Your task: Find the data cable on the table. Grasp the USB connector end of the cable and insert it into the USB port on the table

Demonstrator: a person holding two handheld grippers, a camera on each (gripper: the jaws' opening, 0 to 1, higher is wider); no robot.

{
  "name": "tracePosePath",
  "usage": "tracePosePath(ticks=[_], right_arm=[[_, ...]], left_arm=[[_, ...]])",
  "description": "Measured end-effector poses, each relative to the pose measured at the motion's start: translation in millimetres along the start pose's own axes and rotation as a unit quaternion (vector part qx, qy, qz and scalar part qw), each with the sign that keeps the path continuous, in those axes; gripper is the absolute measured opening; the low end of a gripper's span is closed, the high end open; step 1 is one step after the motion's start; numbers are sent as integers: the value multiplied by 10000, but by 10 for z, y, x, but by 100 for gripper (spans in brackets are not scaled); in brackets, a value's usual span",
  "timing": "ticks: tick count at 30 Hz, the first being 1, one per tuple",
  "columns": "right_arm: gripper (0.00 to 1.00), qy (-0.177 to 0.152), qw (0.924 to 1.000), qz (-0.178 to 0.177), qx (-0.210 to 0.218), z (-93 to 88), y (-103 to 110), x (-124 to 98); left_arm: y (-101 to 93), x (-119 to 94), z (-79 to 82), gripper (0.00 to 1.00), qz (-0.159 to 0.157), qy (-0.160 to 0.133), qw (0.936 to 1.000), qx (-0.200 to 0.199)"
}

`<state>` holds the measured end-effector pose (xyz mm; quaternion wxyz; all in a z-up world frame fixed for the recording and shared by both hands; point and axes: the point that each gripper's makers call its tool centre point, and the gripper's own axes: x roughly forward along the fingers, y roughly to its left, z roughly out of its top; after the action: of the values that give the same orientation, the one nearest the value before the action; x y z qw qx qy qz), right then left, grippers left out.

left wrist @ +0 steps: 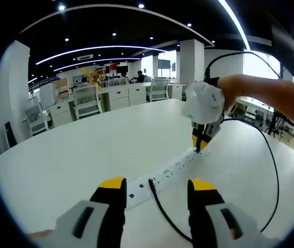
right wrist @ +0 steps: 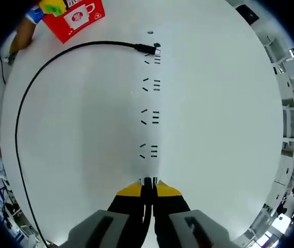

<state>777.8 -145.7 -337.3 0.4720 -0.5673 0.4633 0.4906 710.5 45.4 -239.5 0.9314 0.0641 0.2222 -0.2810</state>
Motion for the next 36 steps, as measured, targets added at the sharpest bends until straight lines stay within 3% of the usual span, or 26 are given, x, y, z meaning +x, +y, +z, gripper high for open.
tracePosePath(ticks=[36], right_arm=[[8, -22, 9999, 112, -31, 5, -6, 74]], left_arm=[[-11, -18, -4, 47, 1, -9, 10000, -3]])
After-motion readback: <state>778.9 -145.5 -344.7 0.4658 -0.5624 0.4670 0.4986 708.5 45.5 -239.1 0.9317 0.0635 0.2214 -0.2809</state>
